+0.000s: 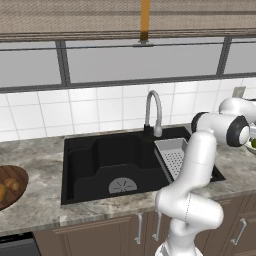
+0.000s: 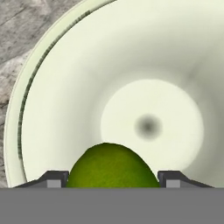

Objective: Pick the potatos from the cabinet and place them in one bowl. Pick the lime from the sink and place it in the other bowl.

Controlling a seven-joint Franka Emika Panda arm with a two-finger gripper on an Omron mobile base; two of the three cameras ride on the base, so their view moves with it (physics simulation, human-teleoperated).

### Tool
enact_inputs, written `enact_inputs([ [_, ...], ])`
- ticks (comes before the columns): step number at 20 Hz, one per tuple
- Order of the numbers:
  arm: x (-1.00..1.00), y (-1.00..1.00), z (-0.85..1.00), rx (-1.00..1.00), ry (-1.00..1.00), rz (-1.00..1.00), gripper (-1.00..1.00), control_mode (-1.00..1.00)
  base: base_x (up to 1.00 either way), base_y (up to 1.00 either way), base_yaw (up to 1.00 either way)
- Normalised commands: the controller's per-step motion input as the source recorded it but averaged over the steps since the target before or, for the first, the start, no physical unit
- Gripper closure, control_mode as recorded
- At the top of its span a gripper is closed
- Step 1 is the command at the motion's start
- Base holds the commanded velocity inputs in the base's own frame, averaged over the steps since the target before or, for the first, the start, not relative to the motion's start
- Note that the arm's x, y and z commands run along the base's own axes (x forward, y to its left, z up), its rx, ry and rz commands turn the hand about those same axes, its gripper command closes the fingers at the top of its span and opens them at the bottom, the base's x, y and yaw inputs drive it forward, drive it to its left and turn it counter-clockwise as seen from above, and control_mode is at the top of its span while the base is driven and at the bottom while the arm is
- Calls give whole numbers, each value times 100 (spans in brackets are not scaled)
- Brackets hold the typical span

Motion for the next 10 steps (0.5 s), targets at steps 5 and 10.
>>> enact_inputs([
  [5, 0, 0, 0, 0, 0, 0, -100, -100, 0, 0, 0],
  [10, 0, 0, 5, 0, 0, -3, -100, -100, 0, 0, 0],
])
